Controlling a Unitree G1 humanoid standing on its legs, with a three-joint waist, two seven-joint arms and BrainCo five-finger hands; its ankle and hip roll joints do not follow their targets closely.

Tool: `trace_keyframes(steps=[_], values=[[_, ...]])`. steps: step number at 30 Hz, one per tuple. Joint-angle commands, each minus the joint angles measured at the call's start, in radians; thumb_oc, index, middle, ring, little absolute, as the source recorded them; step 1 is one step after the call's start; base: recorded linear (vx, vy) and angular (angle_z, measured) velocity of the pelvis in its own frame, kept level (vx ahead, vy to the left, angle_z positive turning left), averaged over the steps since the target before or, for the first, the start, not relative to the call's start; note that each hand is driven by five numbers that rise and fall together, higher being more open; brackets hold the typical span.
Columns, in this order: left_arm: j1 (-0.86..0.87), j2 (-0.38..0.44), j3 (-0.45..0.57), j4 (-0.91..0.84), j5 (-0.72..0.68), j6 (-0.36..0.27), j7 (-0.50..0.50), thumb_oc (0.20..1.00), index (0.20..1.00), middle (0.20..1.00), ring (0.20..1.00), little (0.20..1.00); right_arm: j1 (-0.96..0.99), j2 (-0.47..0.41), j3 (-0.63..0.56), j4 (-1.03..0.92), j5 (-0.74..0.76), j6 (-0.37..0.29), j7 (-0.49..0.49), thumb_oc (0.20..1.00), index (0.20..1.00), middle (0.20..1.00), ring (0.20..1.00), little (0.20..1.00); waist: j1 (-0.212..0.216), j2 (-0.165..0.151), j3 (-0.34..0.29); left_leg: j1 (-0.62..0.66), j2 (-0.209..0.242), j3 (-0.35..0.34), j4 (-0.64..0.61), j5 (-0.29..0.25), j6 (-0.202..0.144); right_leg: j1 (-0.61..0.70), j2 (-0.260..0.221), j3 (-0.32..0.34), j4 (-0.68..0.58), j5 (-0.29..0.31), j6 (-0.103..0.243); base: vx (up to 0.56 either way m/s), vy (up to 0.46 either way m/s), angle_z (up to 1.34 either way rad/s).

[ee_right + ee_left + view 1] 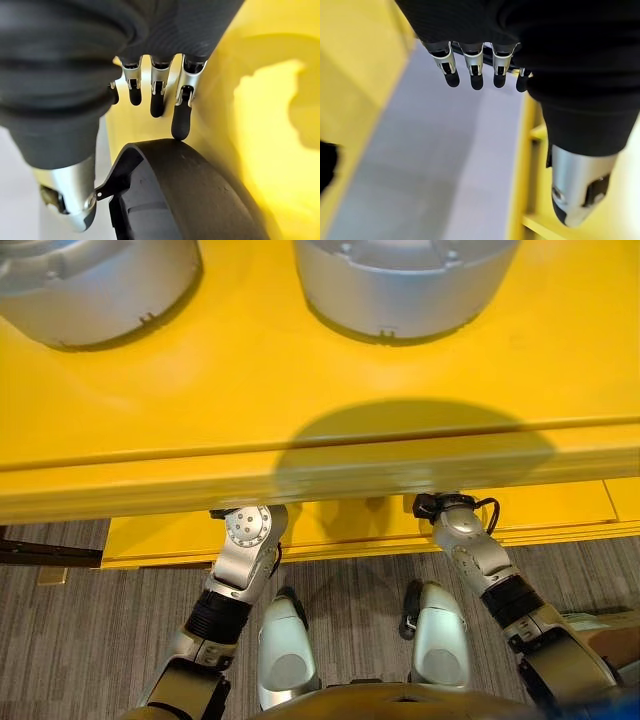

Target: Move parts from the plastic box to the shelf.

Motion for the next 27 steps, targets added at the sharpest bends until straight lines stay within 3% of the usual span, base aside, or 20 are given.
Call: trace_keyframes(steps=[1,3,5,7,10,12,15,18,27], values=[[0.020,0.022,-0.039,-0.101,0.021,0.022,-0.099,1.000,1.000,1.000,1.000,1.000,0.121,0.063,0.043,0.066,0.089,0.095,-0.028,1.000,1.000,1.000,1.000,1.000,0.002,-0.001,0.041,0.067,-0.105,0.104,-0.162,0.111,0.100,0.045,0.078,0.091,-0.169,0.143,0.027,0.05,0.155,-0.21],[0.026,0.026,-0.069,-0.105,0.030,0.051,-0.136,1.000,1.000,1.000,1.000,1.000,0.122,0.067,0.037,0.062,0.070,0.101,-0.031,1.000,1.000,1.000,1.000,1.000,0.002,-0.001,0.044,0.114,-0.121,0.126,-0.225,0.114,0.097,0.082,0.054,0.074,-0.245,0.181,0.064,0.03,0.131,-0.18],[0.045,0.039,-0.085,-0.111,0.007,0.053,-0.126,1.000,1.000,1.000,1.000,1.000,0.121,0.073,0.030,0.061,0.051,0.122,-0.019,1.000,1.000,1.000,1.000,1.000,0.016,0.004,0.044,0.140,-0.120,0.154,-0.265,0.126,0.093,0.100,0.024,0.037,-0.281,0.237,0.074,-0.06,0.076,-0.23],[0.066,0.048,-0.086,-0.108,-0.005,0.040,-0.132,1.000,1.000,1.000,1.000,1.000,0.130,0.078,0.033,0.058,0.043,0.123,-0.017,1.000,1.000,1.000,1.000,1.000,0.024,0.011,0.040,0.147,-0.112,0.167,-0.282,0.134,0.095,0.104,0.020,0.031,-0.249,0.221,0.075,-0.07,0.030,-0.35],[0.096,0.059,-0.091,-0.101,-0.029,0.030,-0.161,1.000,1.000,1.000,1.000,1.000,0.186,0.068,0.049,0.036,0.040,0.115,-0.028,1.000,1.000,1.000,1.000,1.000,0.025,0.020,0.019,0.131,-0.100,0.151,-0.294,0.168,0.098,0.149,0.090,0.037,-0.123,0.059,0.039,-0.05,-0.049,-0.26],[0.098,0.056,-0.091,-0.099,-0.044,0.034,-0.170,1.000,1.000,1.000,1.000,1.000,0.206,0.064,0.049,0.030,0.045,0.121,-0.026,1.000,1.000,1.000,1.000,1.000,0.030,0.010,0.010,0.103,-0.105,0.136,-0.282,0.176,0.092,0.209,0.120,0.035,-0.119,0.009,0.016,-0.07,-0.151,0.38],[0.096,0.051,-0.091,-0.085,-0.057,0.030,-0.175,1.000,1.000,1.000,1.000,1.000,0.217,0.060,0.055,0.030,0.039,0.127,-0.020,1.000,1.000,1.000,1.000,1.000,0.035,-0.007,0.004,0.065,-0.107,0.118,-0.265,0.194,0.075,0.268,0.152,0.026,-0.200,0.008,-0.007,-0.07,-0.171,0.05],[0.084,0.039,-0.089,-0.069,-0.094,0.015,-0.171,1.000,1.000,1.000,1.000,1.000,0.180,0.060,0.068,0.057,0.050,0.142,0.010,1.000,1.000,1.000,1.000,1.000,0.046,-0.001,0.008,0.044,-0.101,0.091,-0.294,0.239,0.052,0.282,0.186,0.011,-0.226,-0.001,-0.035,-0.17,-0.168,-0.06],[0.086,0.029,-0.071,-0.083,-0.062,0.018,-0.114,1.000,1.000,1.000,1.000,1.000,0.125,0.070,0.086,0.097,0.076,0.151,-0.007,1.000,1.000,1.000,1.000,1.000,0.069,0.019,-0.001,0.074,-0.089,0.034,-0.368,0.290,0.032,0.251,0.220,-0.033,-0.141,-0.044,-0.084,-0.10,-0.129,0.03]])
